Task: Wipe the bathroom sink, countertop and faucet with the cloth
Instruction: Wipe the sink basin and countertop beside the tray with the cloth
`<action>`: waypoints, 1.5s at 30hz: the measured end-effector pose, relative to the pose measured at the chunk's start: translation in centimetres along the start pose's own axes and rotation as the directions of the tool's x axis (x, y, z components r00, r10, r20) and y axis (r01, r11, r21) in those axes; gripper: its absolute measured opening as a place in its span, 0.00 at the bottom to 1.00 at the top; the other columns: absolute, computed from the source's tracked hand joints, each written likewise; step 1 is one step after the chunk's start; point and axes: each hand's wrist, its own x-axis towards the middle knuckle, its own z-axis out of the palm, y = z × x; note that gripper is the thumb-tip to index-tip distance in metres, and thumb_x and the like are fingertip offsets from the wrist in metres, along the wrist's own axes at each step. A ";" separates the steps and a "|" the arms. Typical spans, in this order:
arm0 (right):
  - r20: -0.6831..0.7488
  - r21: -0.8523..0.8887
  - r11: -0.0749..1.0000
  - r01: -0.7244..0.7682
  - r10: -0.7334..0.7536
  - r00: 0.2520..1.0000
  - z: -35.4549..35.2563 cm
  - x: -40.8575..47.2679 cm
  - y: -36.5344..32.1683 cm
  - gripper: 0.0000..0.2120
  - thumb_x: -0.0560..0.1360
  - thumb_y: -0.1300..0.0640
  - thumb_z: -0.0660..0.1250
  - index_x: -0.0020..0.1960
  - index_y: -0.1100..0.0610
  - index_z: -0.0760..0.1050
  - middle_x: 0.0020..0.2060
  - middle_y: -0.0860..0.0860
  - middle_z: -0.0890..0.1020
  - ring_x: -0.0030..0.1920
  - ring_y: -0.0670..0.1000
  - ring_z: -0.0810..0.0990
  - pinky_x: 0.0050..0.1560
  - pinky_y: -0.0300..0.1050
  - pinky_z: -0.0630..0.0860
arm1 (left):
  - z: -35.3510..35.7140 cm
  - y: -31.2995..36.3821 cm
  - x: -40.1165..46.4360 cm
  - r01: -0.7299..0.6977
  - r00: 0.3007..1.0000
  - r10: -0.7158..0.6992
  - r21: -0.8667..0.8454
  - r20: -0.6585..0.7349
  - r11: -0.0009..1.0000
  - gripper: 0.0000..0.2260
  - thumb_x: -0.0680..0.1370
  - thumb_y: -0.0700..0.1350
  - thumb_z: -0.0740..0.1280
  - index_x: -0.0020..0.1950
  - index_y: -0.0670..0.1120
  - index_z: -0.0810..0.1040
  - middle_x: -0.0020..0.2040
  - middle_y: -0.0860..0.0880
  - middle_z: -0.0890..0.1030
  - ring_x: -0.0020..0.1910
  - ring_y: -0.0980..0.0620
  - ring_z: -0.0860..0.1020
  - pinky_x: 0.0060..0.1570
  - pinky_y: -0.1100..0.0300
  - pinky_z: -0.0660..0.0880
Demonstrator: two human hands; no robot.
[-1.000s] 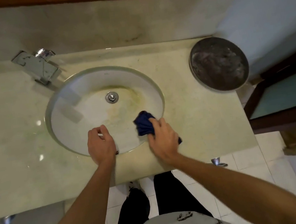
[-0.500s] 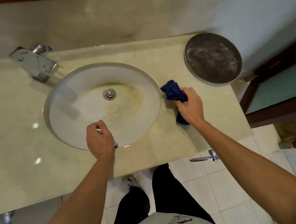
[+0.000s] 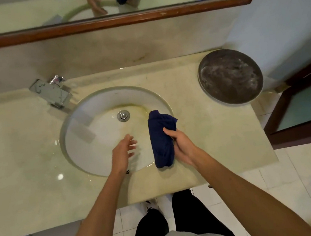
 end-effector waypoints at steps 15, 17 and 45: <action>0.438 -0.886 -0.292 0.360 -0.272 0.857 -2.1 -0.2 -8.6 0.40 0.69 0.42 0.71 0.76 0.54 0.62 0.59 0.50 0.78 0.56 0.54 0.79 0.55 0.47 0.74 | 13.8 6.9 -1.2 0.116 0.993 -0.117 -0.372 0.020 0.921 0.14 0.77 0.42 0.73 0.61 0.40 0.78 0.54 0.42 0.85 0.50 0.49 0.83 0.43 0.56 0.82; 0.450 -0.858 -0.429 0.283 -0.361 0.816 -0.6 1.8 -8.9 0.30 0.74 0.46 0.69 0.72 0.55 0.67 0.51 0.51 0.83 0.49 0.55 0.82 0.55 0.50 0.76 | 13.6 8.0 -0.6 0.046 0.997 -0.069 -0.381 -0.045 0.923 0.12 0.77 0.43 0.75 0.55 0.40 0.78 0.49 0.43 0.84 0.49 0.49 0.83 0.49 0.54 0.82; 0.871 -0.339 -0.850 0.403 -0.121 0.476 15.3 27.4 -12.8 0.25 0.70 0.45 0.78 0.61 0.58 0.82 0.52 0.55 0.84 0.46 0.57 0.82 0.43 0.50 0.79 | 4.0 -5.8 -2.1 0.058 0.828 0.278 0.568 -0.487 0.821 0.05 0.84 0.54 0.60 0.52 0.58 0.75 0.44 0.62 0.79 0.39 0.59 0.77 0.42 0.58 0.71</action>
